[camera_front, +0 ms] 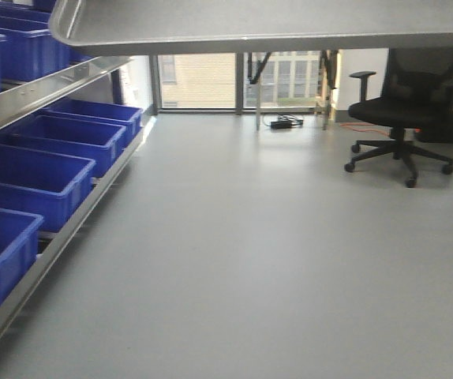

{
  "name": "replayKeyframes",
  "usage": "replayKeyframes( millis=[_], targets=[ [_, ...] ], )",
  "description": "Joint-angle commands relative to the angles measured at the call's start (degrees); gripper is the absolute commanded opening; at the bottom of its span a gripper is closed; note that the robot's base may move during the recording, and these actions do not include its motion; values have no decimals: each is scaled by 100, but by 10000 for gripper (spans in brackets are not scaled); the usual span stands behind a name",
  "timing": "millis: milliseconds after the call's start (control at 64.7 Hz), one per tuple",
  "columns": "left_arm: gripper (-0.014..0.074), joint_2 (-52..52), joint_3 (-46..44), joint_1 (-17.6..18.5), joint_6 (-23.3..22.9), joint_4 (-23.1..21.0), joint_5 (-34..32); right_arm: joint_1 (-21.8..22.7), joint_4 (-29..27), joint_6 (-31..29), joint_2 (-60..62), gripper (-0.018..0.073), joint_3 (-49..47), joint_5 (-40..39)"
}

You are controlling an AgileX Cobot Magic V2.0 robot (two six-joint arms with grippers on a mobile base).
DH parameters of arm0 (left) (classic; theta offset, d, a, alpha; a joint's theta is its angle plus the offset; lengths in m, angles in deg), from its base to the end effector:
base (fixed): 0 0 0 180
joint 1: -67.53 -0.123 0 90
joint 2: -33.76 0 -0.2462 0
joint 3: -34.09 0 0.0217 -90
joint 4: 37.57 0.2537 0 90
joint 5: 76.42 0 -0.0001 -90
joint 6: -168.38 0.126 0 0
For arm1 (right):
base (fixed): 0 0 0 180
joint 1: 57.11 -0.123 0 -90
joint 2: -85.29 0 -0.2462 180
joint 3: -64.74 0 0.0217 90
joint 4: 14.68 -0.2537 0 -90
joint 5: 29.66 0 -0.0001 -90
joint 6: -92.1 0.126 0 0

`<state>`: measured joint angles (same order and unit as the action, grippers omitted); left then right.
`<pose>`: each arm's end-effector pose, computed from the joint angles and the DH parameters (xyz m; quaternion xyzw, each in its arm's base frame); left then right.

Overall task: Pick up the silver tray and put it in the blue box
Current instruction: 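Drive the base away from the shelf holding the tray aloft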

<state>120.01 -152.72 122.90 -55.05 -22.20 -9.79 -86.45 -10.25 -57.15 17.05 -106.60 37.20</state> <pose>0.1950 -0.2284 0.3360 0.1134 0.9412 -0.1331 0.2891 0.2007 0.1026 0.3289 0.0083 0.9497 0.1223 0.2883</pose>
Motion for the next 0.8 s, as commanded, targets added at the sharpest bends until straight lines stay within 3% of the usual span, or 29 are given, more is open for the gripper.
replayKeyframes(
  millis=[0, 788],
  targets=[
    [-98, -202, -163, 6, 97, 471, 237, 49, 502, -33, 119, 57, -199, -2],
    [-98, -202, -163, 6, 97, 471, 237, 49, 502, -33, 119, 57, -199, -2]
  ],
)
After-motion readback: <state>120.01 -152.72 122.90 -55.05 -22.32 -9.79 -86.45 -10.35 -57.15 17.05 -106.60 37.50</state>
